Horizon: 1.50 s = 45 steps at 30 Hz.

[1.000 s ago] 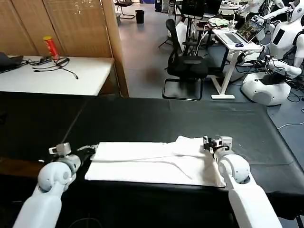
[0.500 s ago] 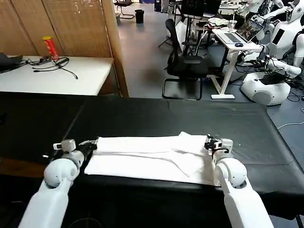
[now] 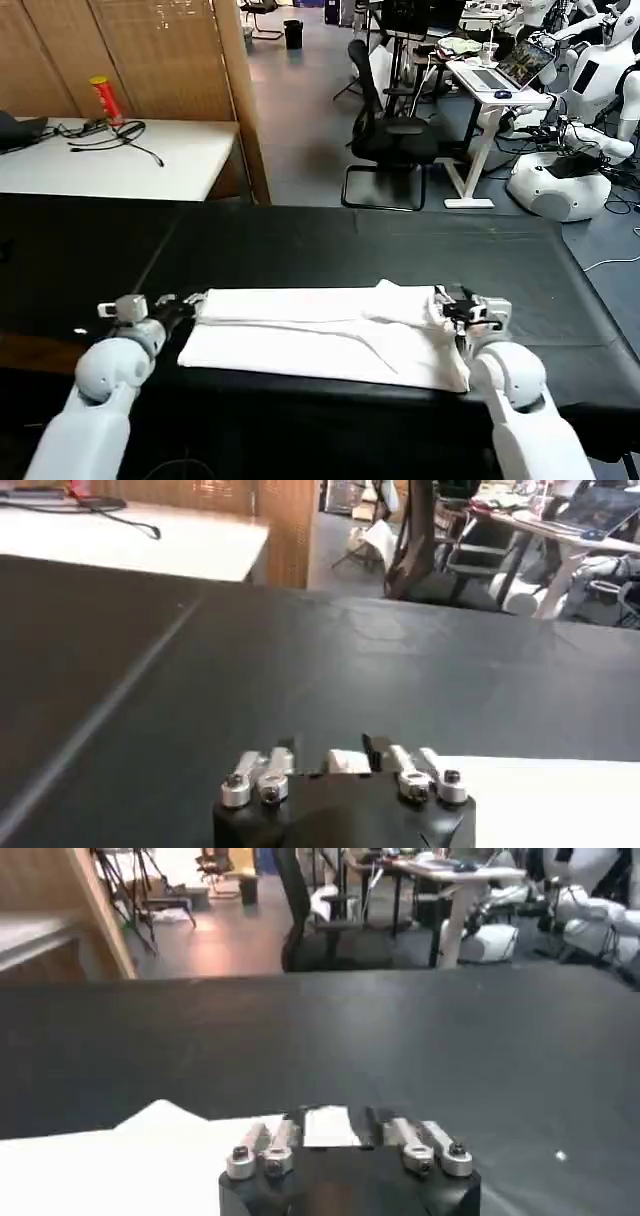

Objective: Fold and organize the clothes.

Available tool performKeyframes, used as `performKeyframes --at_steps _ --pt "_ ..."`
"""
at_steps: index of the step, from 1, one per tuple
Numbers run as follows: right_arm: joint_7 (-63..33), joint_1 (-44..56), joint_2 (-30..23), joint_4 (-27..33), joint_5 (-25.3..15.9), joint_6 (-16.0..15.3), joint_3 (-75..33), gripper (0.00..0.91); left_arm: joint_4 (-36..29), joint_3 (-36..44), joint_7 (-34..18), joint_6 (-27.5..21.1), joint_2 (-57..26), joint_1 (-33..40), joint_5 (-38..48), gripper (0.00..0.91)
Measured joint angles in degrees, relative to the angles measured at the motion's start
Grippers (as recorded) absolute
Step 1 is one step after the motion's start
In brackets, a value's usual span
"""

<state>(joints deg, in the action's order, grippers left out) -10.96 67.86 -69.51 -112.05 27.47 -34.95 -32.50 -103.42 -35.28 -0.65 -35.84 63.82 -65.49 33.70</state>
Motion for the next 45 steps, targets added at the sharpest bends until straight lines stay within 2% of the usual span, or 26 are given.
performKeyframes --at_steps 10,15,21,23,25,26,30,31,33,37,45 --pt "0.6 6.8 -0.6 -8.8 0.6 0.9 -3.9 0.878 -6.0 -2.8 1.0 1.2 3.1 -6.6 -3.3 0.878" --pt "0.7 9.0 -1.1 -12.0 -0.8 1.5 -4.5 0.878 -6.1 -2.7 2.7 3.1 5.2 -8.6 -7.8 0.878" --pt "1.5 11.6 -2.4 -15.4 -2.1 2.2 -5.4 0.878 -5.3 -2.7 3.1 4.4 7.0 -10.0 -8.5 0.878" --pt "1.6 12.6 -2.7 -16.5 -2.1 2.4 -5.7 0.878 -5.0 -2.7 3.2 4.7 7.6 -10.5 -8.6 0.653" --pt "1.6 13.6 -2.9 -17.7 -2.1 2.4 -6.2 0.878 -4.9 -2.7 3.2 4.8 7.9 -10.9 -8.5 0.224" --pt "1.6 14.1 -3.0 -18.3 -2.1 2.4 -6.5 0.878 -4.9 -2.7 3.3 4.9 8.1 -11.1 -8.6 0.185" --pt "1.6 15.4 -3.4 -20.3 -2.0 2.4 -7.1 0.878 -4.9 -2.7 3.6 5.3 8.7 -11.6 -9.5 0.166" --pt "1.6 15.7 -3.6 -20.8 -2.0 2.5 -7.2 0.878 -4.7 -2.7 3.7 5.5 8.8 -11.7 -9.7 0.098" --pt "1.6 16.1 -3.9 -21.4 -2.1 2.5 -7.3 0.878 -4.3 -2.7 3.8 6.0 9.1 -11.7 -10.4 0.029" --pt "1.7 16.6 -4.3 -21.8 -2.2 2.7 -7.6 0.878 -4.1 -2.4 4.3 7.4 9.6 -12.2 -12.7 0.000" --pt "1.8 16.4 -4.7 -21.9 -2.3 2.7 -7.8 0.878 -4.0 -1.7 6.2 9.1 9.9 -12.5 -17.7 0.000"
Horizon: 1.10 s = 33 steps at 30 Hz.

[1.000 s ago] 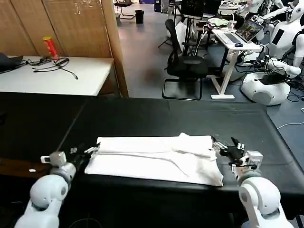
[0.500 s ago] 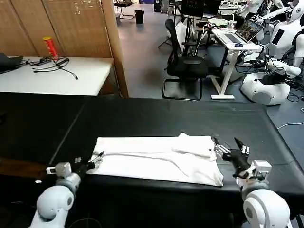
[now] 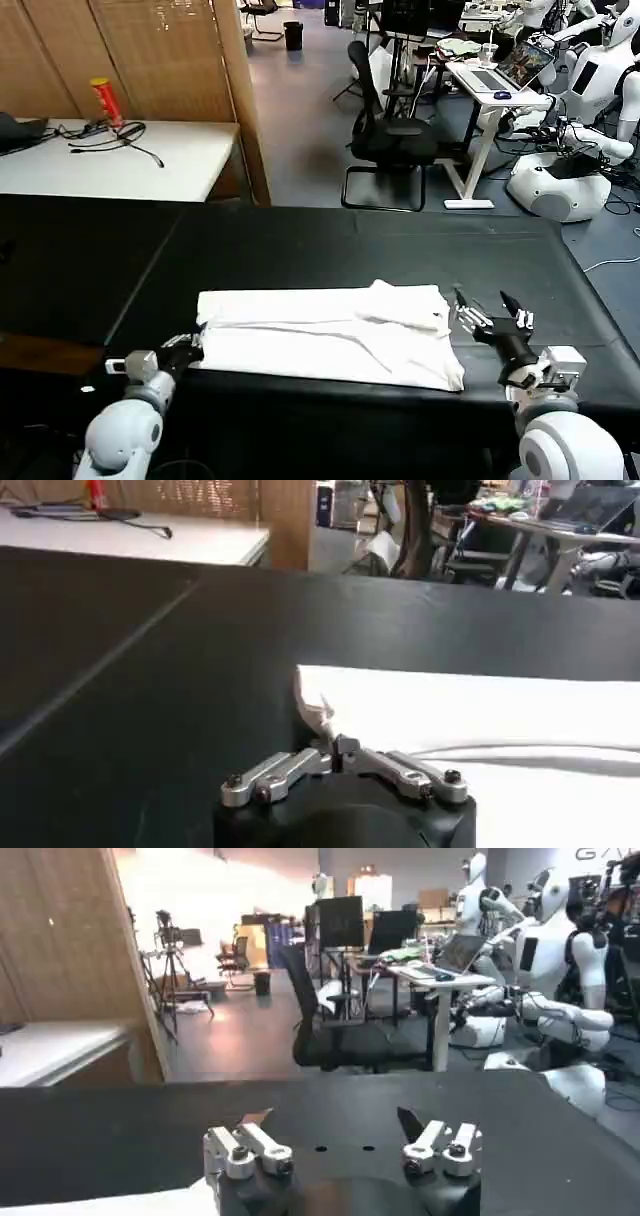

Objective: Fold and organize the clothes.

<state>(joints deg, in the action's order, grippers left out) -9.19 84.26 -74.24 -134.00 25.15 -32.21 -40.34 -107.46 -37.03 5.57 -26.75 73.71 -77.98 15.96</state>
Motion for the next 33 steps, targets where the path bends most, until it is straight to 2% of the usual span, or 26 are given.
performKeyframes --at_steps 10,19,26,33 --pt "0.1 0.1 -0.4 0.1 0.2 0.0 -1.3 0.878 4.1 -2.1 1.3 7.7 -5.1 2.5 -15.9 0.000" --pt "0.1 0.1 -1.6 0.4 0.1 0.1 -1.2 0.878 8.0 -5.8 0.9 12.4 -15.0 2.6 -19.8 0.000" --pt "0.1 0.6 -3.0 0.6 -1.8 0.3 -0.2 0.878 7.5 -6.0 -0.3 11.2 -18.9 1.3 -16.1 0.000" --pt "0.2 1.9 -4.7 0.2 -3.6 0.5 -0.4 0.878 0.2 -1.7 -2.0 6.4 -15.0 -0.8 -10.7 0.000"
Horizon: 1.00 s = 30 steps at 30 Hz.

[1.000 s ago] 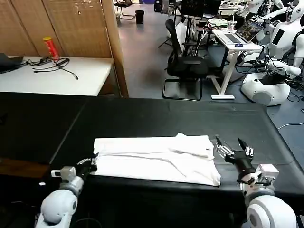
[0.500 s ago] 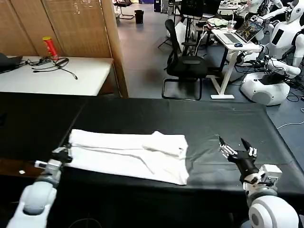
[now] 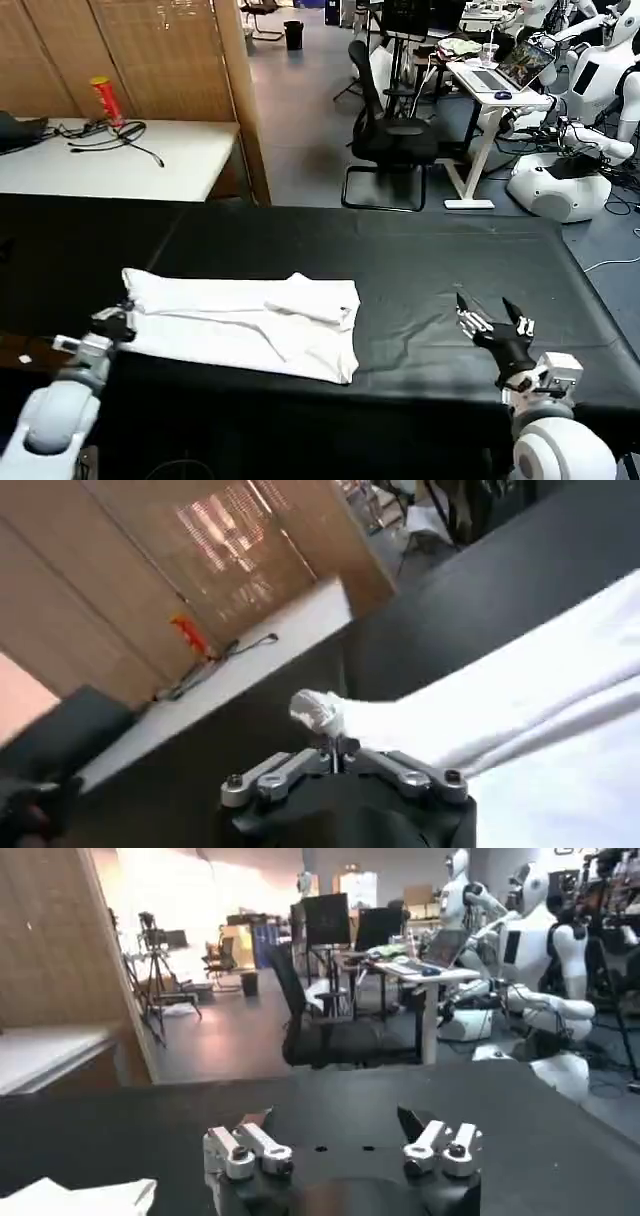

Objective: Fold and organize the clothes.

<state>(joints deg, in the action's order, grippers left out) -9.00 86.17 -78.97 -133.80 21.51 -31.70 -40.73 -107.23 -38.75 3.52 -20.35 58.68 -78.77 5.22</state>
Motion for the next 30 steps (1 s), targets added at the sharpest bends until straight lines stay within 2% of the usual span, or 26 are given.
performKeyframes --at_steps 7,13,20,30 --pt "0.3 1.7 -1.4 -0.4 -0.6 0.7 -1.5 0.878 -9.8 6.3 -2.0 -4.4 6.5 1.1 8.9 0.000" --pt "0.5 3.0 -2.3 -1.1 -1.5 0.8 -2.3 0.878 -13.8 13.3 -3.3 -6.6 10.8 3.3 15.2 0.000" --pt "0.5 3.5 -2.8 -1.2 -1.7 0.9 -3.0 0.878 -14.2 19.7 -3.1 -7.1 14.6 4.5 19.0 0.000" --pt "0.6 3.5 -3.0 -1.4 -2.0 0.9 -2.6 0.878 -11.4 23.9 -2.4 -5.9 18.4 5.1 17.6 0.000"
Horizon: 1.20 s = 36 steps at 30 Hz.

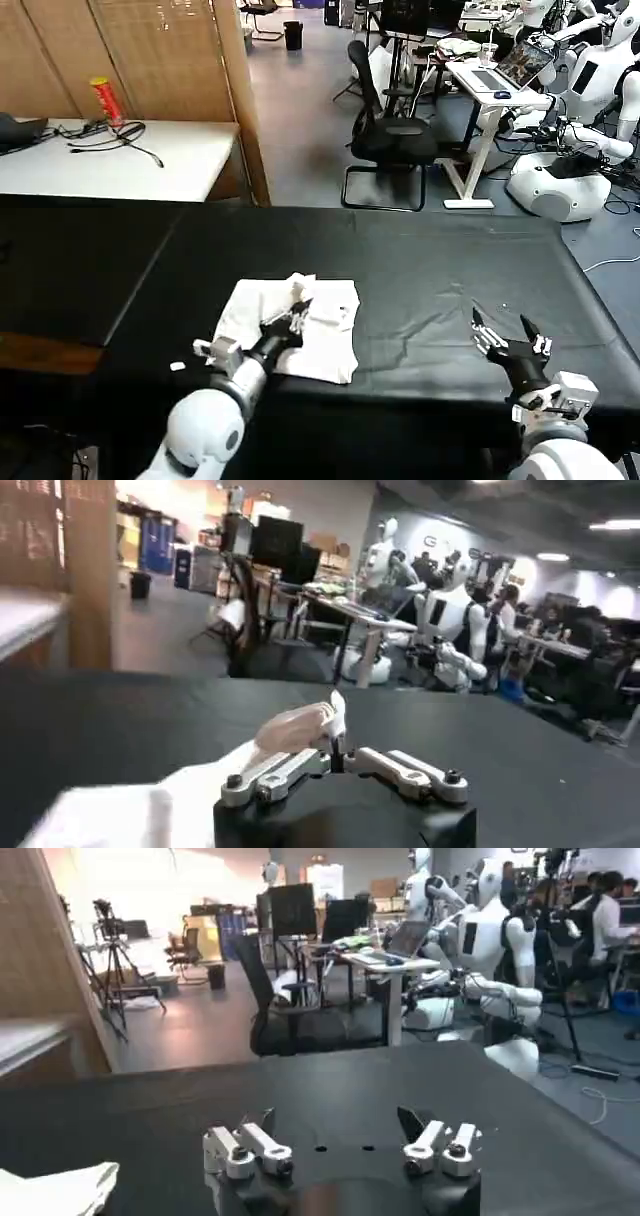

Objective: Fold and organize the clothes.

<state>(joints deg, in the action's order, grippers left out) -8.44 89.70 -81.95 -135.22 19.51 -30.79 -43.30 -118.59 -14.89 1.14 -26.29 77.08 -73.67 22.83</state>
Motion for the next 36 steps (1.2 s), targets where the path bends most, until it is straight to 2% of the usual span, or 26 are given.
performKeyframes --at_steps 5,6,7,13,21,30,36 --pt "0.0 -0.1 0.0 0.5 -0.4 0.0 0.8 0.878 2.1 0.5 0.0 1.1 1.4 0.1 -0.7 0.000" --pt "0.1 -0.1 0.0 0.6 -0.4 0.0 1.1 0.878 2.5 0.7 -0.1 1.3 1.7 0.1 -0.9 0.575" --pt "0.2 -0.2 0.0 0.7 -0.4 -0.1 1.2 0.878 3.0 0.9 -0.5 1.4 2.1 0.3 -1.2 0.878" --pt "1.2 -0.8 1.3 1.4 0.0 -0.2 2.3 0.878 5.6 2.3 -0.7 2.4 4.5 0.3 -2.3 0.878" --pt "2.3 -2.2 3.9 3.8 0.0 -0.3 5.7 0.878 5.9 2.9 0.2 2.2 5.6 0.8 3.0 0.878" --pt "5.4 -8.1 8.5 8.5 1.8 -0.5 14.3 0.878 3.9 -3.3 1.3 3.7 -1.5 3.1 -1.9 0.878" --pt "6.0 -14.3 8.2 14.0 -1.6 0.3 23.5 0.878 2.7 -8.5 1.1 4.1 -6.1 1.4 -5.1 0.878"
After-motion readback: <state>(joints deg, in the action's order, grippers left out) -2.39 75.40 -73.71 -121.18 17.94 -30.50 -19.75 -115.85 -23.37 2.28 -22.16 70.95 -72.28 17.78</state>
